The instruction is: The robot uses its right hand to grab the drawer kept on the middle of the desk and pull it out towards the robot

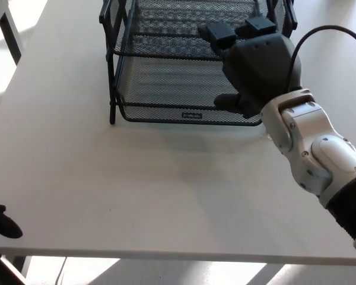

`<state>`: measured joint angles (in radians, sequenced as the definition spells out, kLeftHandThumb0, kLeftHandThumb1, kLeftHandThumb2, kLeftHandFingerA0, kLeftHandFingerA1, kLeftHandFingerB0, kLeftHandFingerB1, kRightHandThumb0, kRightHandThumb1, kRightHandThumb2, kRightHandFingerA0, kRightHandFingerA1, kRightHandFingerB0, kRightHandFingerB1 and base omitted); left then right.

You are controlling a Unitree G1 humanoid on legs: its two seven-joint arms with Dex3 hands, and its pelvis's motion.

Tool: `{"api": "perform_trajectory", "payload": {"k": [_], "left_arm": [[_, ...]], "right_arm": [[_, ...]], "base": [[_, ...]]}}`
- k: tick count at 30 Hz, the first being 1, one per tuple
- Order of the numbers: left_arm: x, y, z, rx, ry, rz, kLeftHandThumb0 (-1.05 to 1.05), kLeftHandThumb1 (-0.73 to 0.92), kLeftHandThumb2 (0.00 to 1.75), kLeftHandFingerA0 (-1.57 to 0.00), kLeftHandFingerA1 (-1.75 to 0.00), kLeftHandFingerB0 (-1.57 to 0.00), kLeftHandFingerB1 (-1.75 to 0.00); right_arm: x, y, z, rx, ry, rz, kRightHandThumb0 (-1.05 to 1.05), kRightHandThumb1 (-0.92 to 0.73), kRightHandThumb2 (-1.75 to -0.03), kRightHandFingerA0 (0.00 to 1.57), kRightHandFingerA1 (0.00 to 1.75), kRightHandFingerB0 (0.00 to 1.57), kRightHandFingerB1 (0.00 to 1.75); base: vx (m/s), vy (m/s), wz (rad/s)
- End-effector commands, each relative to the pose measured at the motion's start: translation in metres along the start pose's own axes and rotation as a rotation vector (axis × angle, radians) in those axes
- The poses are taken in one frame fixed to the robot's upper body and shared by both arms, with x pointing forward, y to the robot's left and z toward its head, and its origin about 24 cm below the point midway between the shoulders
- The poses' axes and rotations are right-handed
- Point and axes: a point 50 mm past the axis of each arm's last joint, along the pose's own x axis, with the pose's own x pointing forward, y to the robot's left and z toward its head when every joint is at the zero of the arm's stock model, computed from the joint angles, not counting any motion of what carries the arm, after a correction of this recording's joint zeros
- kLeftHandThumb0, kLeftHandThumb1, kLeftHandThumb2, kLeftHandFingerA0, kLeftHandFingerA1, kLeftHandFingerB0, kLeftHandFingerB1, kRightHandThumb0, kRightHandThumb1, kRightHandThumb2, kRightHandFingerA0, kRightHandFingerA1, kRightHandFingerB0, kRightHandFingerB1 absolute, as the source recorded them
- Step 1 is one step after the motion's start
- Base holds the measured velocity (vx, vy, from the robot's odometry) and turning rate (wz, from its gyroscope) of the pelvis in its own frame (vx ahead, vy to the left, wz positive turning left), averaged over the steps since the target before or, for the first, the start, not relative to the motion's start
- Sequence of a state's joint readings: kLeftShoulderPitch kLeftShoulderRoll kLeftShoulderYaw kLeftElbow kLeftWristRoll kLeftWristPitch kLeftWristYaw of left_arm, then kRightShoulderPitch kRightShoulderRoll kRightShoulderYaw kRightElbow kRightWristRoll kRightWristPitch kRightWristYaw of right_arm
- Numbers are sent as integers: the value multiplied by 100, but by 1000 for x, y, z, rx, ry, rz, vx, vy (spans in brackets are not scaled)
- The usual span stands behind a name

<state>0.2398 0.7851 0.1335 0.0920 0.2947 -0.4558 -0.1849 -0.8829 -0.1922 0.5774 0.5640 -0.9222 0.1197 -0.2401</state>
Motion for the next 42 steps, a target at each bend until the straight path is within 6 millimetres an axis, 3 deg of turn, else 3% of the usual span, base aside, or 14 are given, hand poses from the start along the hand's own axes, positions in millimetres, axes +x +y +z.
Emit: {"api": "perform_trajectory", "payload": {"k": [1,2,3,4,5,6,7,10,12,17,18,20,38,42], "left_arm": [[1,-2,3,28,-28,-36,-29,54,57,-82,-89,-82,-59],[2,-1,3,27,-25,-37,-29,55,56,-82,-88,-81,-58],[3,0,3,28,-24,-38,-29,55,56,-82,-88,-81,-58],[3,0,3,28,-29,-35,-29,54,57,-82,-89,-82,-60],[3,1,3,30,-34,-31,-30,54,57,-83,-89,-82,-60],[3,1,4,29,-35,-33,-30,54,56,-84,-92,-83,-61],[2,1,5,26,-38,-34,-30,54,56,-84,-92,-83,-61],[3,2,5,43,-42,-40,-28,55,57,-82,-90,-82,-61],[5,4,6,49,-44,-38,-28,54,57,-82,-89,-82,-60],[8,7,6,48,-46,-33,-29,54,57,-83,-88,-82,-59],[8,7,5,47,-46,-32,-28,54,57,-82,-88,-83,-59],[8,8,6,52,-41,-41,-29,55,57,-81,-88,-82,-59],[9,11,6,59,-51,-33,-31,56,56,-82,-91,-81,-61],[9,11,6,53,-44,-33,-29,54,57,-82,-88,-82,-60]], "right_arm": [[13,-12,-11,-135,-34,-239,-64,-44,-82,39,67,17,51],[15,-13,-13,-136,-35,-241,-60,-57,-57,40,66,23,44],[15,-13,-13,-136,-35,-244,-60,-57,-57,40,66,23,44],[16,-13,-14,-145,-38,-242,-60,-43,-85,51,72,20,52],[17,-13,-15,-162,-48,-243,-57,-56,-57,60,69,30,44],[18,-12,-16,-174,-60,-248,-53,-54,-56,72,84,35,45],[18,-12,-17,-188,-69,-248,-53,-54,-56,72,84,35,45],[21,-13,-19,-216,-86,-246,-42,-60,-60,85,129,39,49],[23,-15,-21,-224,-90,-242,-39,-59,-60,87,138,37,51],[27,-21,-24,-259,-137,-218,-39,-58,-61,88,149,56,54],[27,-20,-23,-263,-142,-226,-40,-57,-57,90,148,85,61],[25,-18,-23,-248,-160,-265,-37,-53,-58,88,151,96,69],[17,-8,-25,-201,-155,-329,-41,-50,-59,85,156,95,76],[11,-6,-26,-170,-147,-360,-42,-52,-56,89,155,97,67]], "base": [[0,0,0],[0,0,0],[0,0,0],[0,0,0],[0,0,0],[0,0,0],[0,0,0],[0,0,0],[0,0,0],[0,0,0],[0,0,0],[0,0,0],[0,0,0],[0,0,0]]}}
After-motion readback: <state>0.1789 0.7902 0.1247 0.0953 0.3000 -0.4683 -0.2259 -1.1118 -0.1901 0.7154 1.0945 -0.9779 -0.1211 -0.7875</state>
